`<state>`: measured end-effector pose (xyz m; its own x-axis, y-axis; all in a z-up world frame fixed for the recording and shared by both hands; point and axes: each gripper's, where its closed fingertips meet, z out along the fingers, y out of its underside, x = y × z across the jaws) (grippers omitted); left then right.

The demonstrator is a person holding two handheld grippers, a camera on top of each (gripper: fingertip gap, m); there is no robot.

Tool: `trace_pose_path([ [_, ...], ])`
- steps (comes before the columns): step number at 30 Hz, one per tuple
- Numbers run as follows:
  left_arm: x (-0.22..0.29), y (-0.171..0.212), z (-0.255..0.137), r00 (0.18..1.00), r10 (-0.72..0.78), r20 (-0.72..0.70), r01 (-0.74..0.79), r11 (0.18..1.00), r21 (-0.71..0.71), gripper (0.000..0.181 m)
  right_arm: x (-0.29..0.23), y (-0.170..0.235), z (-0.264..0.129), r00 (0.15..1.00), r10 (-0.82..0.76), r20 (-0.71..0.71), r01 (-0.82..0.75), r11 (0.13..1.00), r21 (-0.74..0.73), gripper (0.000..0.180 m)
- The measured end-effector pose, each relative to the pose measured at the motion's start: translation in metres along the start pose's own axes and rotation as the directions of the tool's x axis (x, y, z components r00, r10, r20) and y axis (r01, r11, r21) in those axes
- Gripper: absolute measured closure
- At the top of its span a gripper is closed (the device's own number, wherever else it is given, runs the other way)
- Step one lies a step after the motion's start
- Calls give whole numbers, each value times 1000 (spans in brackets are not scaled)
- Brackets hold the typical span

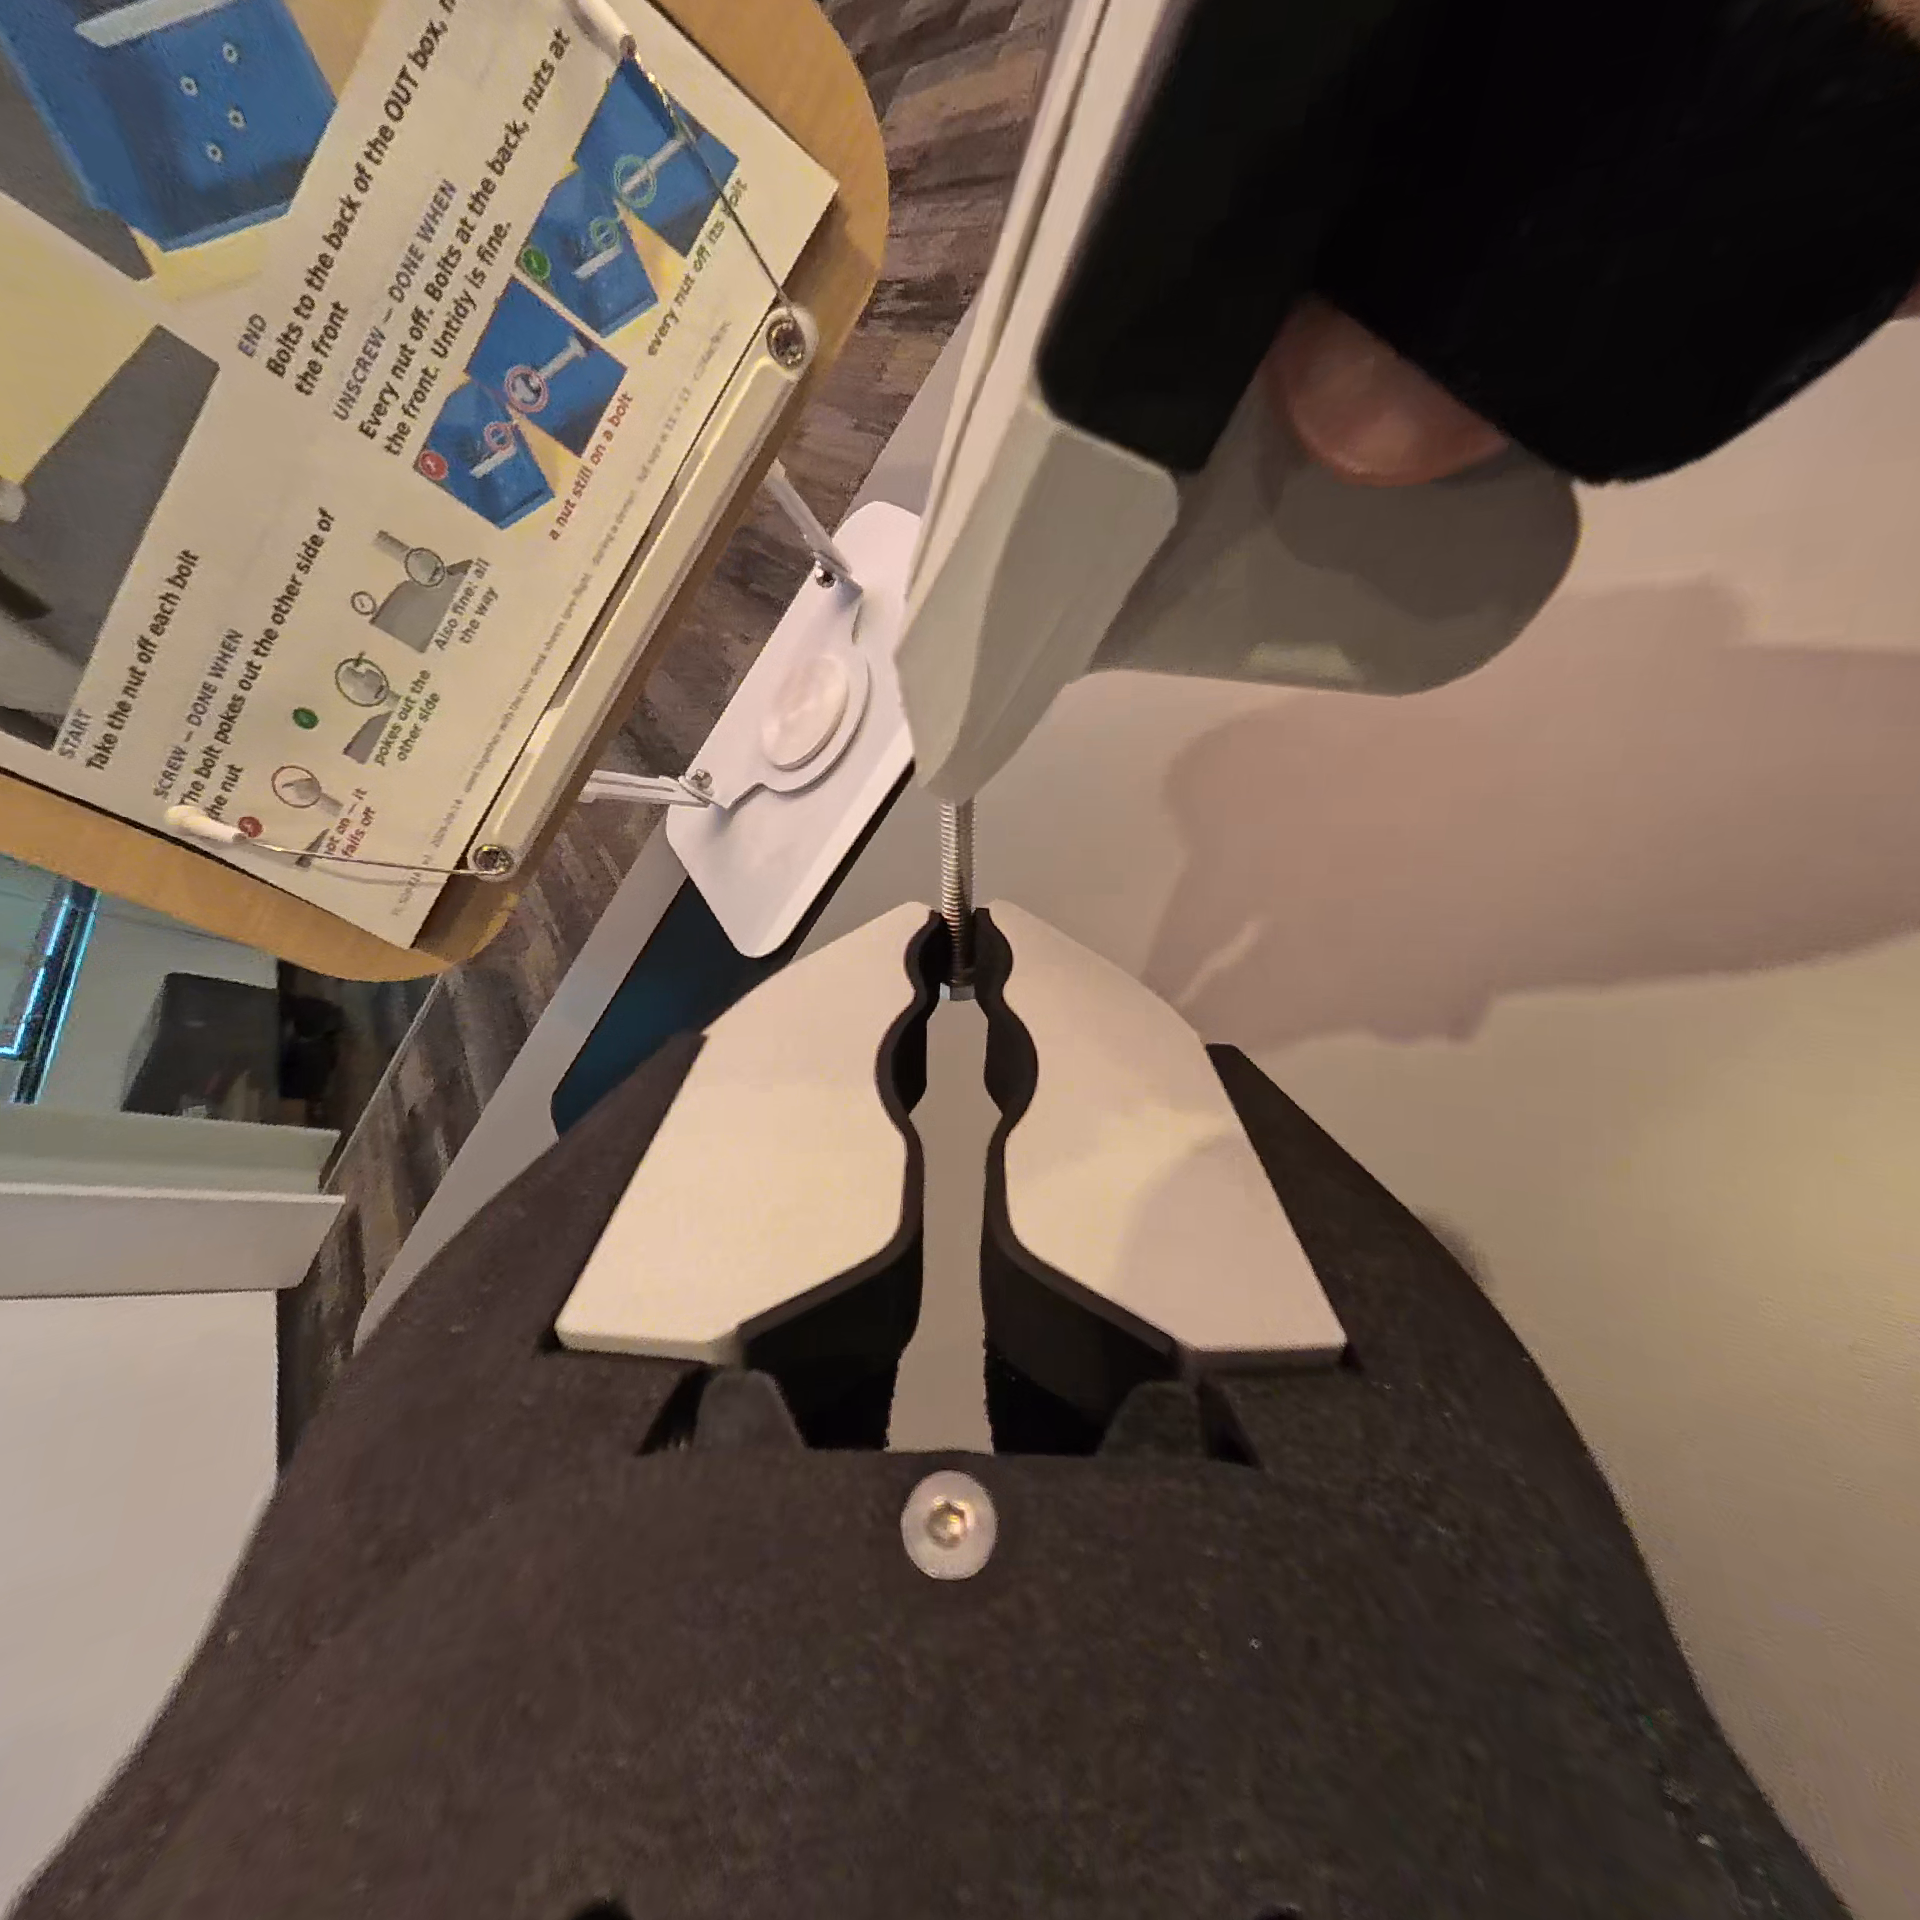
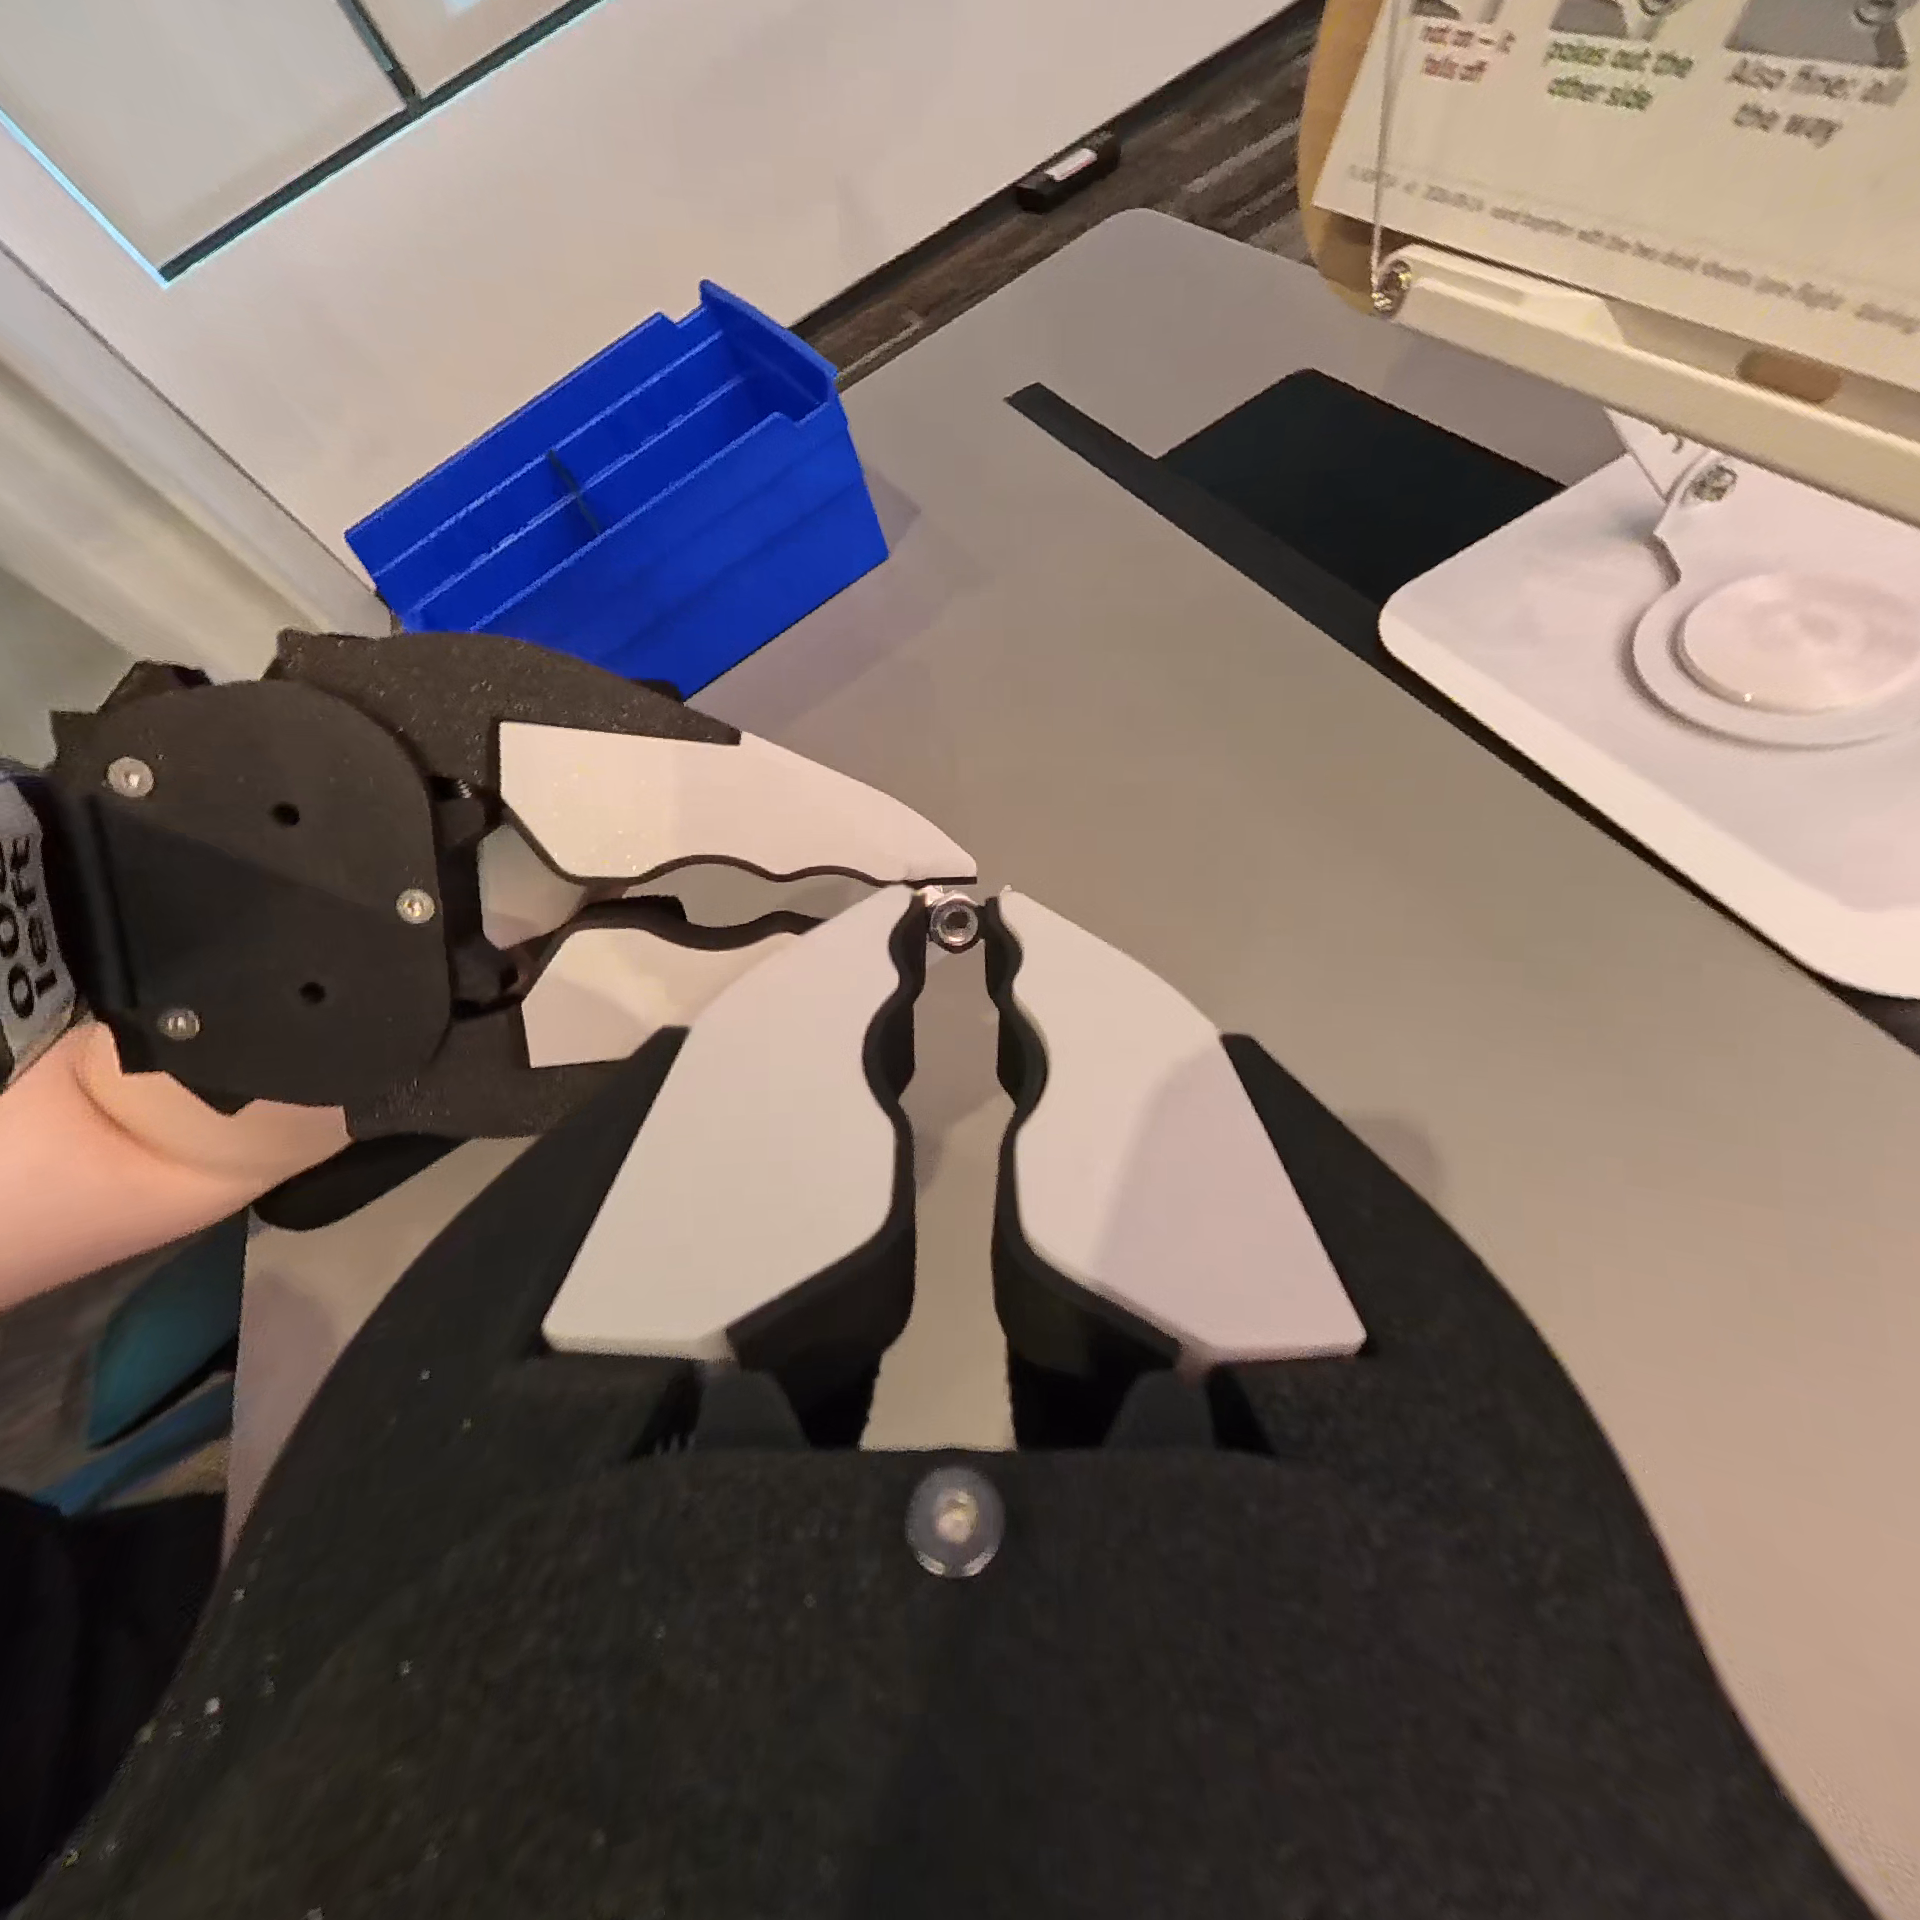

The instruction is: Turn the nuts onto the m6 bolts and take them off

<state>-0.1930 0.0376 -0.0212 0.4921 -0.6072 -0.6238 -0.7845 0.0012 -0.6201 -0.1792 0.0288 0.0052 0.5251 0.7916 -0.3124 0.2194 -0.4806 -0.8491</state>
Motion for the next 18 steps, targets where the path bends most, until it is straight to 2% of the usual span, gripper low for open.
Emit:
trace_pose_path([
  [4, -1, 3, 1, 1000, -17, -2, 17, 1000, -16, 176, 2, 0, 4, 998, 54, -18, -54, 998, 16, 170],
  [18, 1, 2, 1, 996, -72, -54, 72, 997, 9, 176, 1, -2, 3, 998, 57, -12, -56, 998, 28, 170],
])
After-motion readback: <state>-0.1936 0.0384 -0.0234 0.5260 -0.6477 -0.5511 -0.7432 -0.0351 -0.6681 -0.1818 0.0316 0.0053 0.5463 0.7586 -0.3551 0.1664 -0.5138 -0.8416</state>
